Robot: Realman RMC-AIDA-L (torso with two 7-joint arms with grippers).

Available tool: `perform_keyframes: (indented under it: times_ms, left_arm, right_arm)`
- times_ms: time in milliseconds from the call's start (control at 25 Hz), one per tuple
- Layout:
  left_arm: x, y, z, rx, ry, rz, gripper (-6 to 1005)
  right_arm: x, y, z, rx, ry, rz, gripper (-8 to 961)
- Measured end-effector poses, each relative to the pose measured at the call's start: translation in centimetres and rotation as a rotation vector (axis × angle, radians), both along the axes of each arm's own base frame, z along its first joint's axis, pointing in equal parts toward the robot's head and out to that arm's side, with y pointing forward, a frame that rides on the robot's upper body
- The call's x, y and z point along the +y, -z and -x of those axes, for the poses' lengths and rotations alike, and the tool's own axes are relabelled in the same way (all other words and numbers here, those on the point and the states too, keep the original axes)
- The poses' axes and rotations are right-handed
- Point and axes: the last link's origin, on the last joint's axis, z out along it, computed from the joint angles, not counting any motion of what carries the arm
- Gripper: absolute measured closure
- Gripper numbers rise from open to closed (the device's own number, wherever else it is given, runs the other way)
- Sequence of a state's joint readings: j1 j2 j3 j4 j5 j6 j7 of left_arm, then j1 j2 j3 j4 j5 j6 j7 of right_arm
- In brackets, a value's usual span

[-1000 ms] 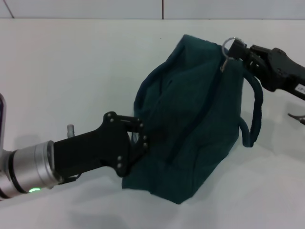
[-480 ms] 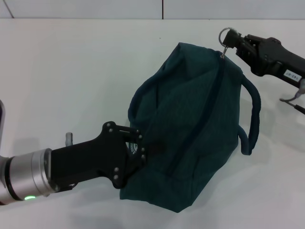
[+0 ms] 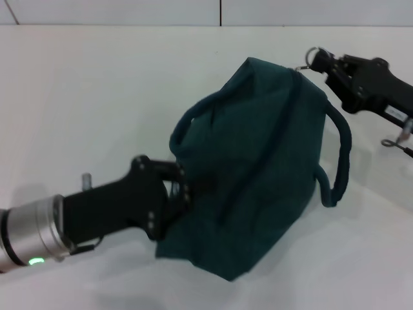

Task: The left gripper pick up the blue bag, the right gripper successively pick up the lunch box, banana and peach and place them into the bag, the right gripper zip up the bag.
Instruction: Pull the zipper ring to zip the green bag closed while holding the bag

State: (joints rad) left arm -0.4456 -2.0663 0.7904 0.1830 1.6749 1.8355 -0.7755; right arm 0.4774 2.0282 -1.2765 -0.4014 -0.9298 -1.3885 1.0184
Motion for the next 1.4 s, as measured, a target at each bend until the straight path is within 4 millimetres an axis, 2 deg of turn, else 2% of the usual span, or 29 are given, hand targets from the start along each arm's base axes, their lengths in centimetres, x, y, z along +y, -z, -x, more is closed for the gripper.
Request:
perform_keyframes:
  times_ms: [240, 360, 520, 640, 880, 1280, 1400]
  left_arm:
    - [1.2, -2.0, 1.4, -0.069, -0.168, -0.089, 839]
    - [2.0, -2.7, 2.5, -0.084, -0.278, -0.105, 834]
    - [2.7, -2.9, 3.7, -0.063, -0.379, -0.083, 828]
    - [3.5, -3.0, 4.4, -0.043, -0.449, -0.066, 823]
    - [4.5, -3.3, 4.8, -0.016, -0.494, -0.075, 813]
    - [5.1, -3.9, 4.7, -0.019, -0.491, -0.09, 789]
    - [6.3, -5.6, 3.8, -0.037, -0.457, -0.112, 787]
  right_arm:
    - [-2.8, -0.7, -0.7, 0.018, -0.076, -0.086, 950]
    - [-4.1, -0.8, -0.5, 0.008, -0.129, -0.092, 950]
    - [-4.7, -0.7, 0.3, -0.007, -0.182, -0.088, 950]
    - [-4.5, -0.7, 0.5, -0.01, -0.179, -0.084, 950]
    - [-2.4, -0.2, -0.7, -0.062, -0.051, -0.092, 950]
    - [-1.9, 0.1, -1.9, -0.058, 0.031, -0.088, 950]
    - [-1.9, 0.1, -1.9, -0.057, 0.033, -0.086, 950]
